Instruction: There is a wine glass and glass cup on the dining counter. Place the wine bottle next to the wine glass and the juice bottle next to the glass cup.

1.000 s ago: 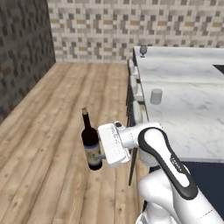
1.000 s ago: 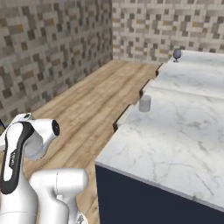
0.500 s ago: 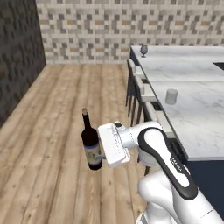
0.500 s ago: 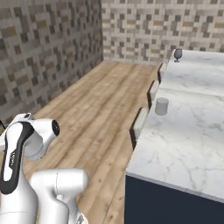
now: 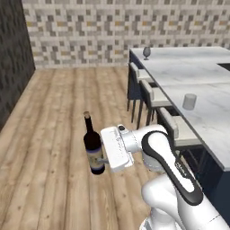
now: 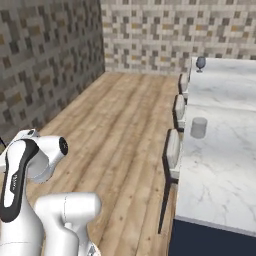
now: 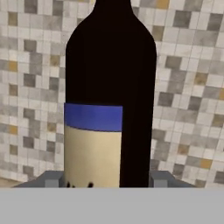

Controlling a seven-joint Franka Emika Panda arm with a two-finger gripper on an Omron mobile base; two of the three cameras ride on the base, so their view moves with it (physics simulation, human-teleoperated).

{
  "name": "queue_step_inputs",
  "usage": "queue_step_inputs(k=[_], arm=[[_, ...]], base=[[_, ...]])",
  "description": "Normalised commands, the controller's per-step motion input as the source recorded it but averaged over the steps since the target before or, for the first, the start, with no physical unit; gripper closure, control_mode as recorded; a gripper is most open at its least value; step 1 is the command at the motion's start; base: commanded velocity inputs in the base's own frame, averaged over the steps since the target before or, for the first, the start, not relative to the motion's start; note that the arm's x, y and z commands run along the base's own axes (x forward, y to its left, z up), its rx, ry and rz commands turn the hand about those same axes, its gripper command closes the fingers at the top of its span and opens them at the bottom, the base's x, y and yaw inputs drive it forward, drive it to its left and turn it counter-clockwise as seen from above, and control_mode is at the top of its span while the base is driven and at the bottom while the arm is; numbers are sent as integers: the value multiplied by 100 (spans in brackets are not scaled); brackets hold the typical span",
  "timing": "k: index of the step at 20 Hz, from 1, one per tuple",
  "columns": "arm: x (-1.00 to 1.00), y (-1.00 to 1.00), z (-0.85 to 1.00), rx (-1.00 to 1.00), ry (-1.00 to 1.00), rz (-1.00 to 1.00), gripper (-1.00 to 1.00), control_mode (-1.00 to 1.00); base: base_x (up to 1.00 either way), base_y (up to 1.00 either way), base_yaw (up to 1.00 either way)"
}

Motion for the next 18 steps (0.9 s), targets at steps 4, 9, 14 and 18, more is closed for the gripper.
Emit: queue_step_inputs(k=[4, 9, 14, 18], arm=[[0, 0, 0, 0, 0, 0, 100, 100], [0, 0, 0, 0, 0, 0, 100, 100], [0, 0, 0, 0, 0, 0, 100, 100], [0, 0, 0, 0, 0, 0, 100, 100]], base=[[55, 54, -23], [59, 50, -23], [61, 48, -26], [63, 46, -24]])
